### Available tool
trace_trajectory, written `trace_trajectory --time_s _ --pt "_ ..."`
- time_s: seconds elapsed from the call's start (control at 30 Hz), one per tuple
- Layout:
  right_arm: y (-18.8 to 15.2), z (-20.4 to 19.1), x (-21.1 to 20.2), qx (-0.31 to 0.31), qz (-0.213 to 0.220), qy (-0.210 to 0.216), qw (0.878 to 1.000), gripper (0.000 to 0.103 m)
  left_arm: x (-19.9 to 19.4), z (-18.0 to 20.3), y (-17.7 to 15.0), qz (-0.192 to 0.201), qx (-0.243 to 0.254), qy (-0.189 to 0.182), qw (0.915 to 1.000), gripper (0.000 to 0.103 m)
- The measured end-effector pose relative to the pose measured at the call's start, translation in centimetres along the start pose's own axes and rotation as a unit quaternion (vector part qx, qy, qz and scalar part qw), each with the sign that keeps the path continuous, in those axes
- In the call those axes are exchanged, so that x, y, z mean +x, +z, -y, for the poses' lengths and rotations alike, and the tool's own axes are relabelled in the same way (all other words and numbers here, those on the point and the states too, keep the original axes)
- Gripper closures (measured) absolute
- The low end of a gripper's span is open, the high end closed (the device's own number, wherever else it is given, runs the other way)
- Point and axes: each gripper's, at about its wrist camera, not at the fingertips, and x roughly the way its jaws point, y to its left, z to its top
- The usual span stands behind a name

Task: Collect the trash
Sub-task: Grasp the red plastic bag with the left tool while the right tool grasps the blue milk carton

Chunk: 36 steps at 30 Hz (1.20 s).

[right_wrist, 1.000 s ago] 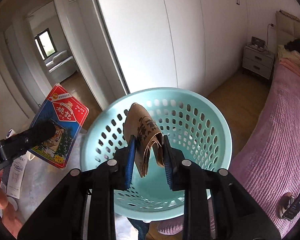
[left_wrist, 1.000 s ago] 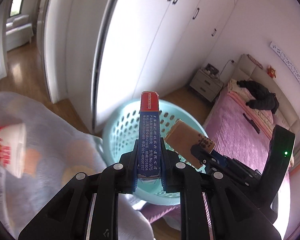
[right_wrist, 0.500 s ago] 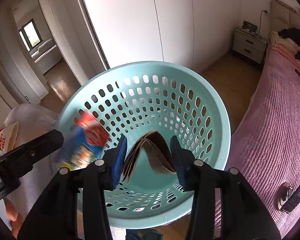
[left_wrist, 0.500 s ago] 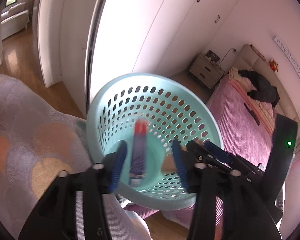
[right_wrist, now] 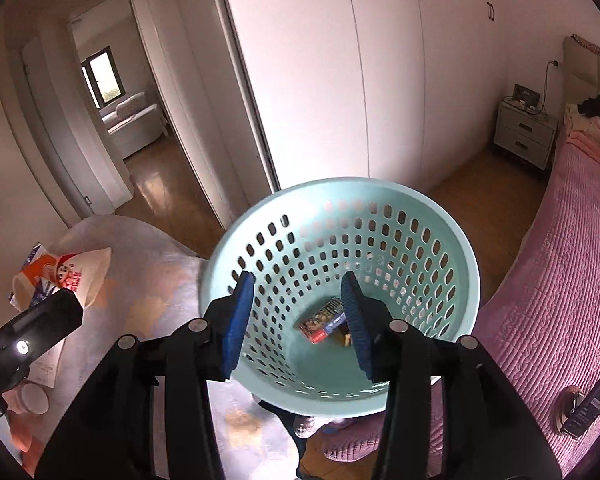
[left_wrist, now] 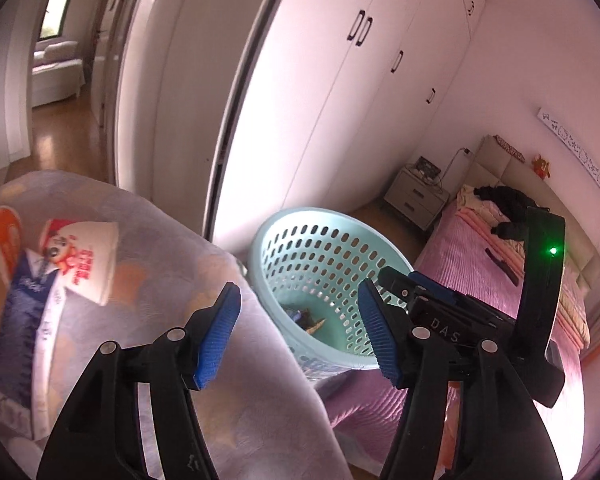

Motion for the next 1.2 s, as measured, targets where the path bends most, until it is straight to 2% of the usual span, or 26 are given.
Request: trace_trajectory --time_s 0.1,0.3,0.47,0.53,0.6,0.67,0.73,0.83,1.03,1.13,1.2 --pt "-0.2 -2.9 -1.3 -0.023 0.013 0.024 0.999 0.061 -4.0 -1.7 -0.4 0.028 -0.011 0.025 0.9992 0.04" --pt "-1.5 -9.5 -3.3 -0.072 0.021 0.086 0.994 0.061 -11.8 -6.5 -1.6 0.076 -0.04 0.094 0.9919 0.039" --pt "-3.1 -14.8 -4.2 -0.108 0.019 0.129 0.985 0.061 -17.4 -11.0 -2.8 0.1 -0.056 0.165 0.9796 0.03" --pt "-3.8 -16.8 -4.3 -0.125 0.015 0.138 0.982 0.061 -18.7 -12.6 -3.5 0.097 -0.06 0.185 0.9762 0.023" --pt "-4.5 -18.7 -4.1 -0.14 0.005 0.149 0.979 0.058 -19.6 -14.3 -4.0 0.091 -0.065 0.197 0.9739 0.02" --pt "-5.0 -20.5 -3.7 -0.147 -0.006 0.16 0.976 0.052 -20.1 -16.3 -4.4 0.079 -0.075 0.203 0.9732 0.017" --pt "-5.4 -22.1 -3.1 -0.152 -0.014 0.165 0.974 0.041 -20.2 -17.9 -4.7 0.063 -0.081 0.207 0.9729 0.016" --pt "-5.4 -24.2 -2.0 -0.151 -0.03 0.163 0.975 0.033 -19.6 -19.3 -5.6 0.042 -0.081 0.215 0.9724 0.015" --pt "-5.6 -26.9 1.1 -0.147 -0.069 0.146 0.976 0.032 -17.8 -22.5 -6.5 -0.011 -0.114 0.216 0.9696 0.017" --pt "-5.8 -27.5 2.3 -0.147 -0.081 0.124 0.978 0.032 -17.5 -23.4 -7.1 -0.021 -0.135 0.208 0.9686 0.022" --pt "-5.8 -27.4 3.0 -0.136 -0.096 0.132 0.977 0.032 -17.7 -23.5 -7.3 -0.016 -0.14 0.204 0.9688 0.025"
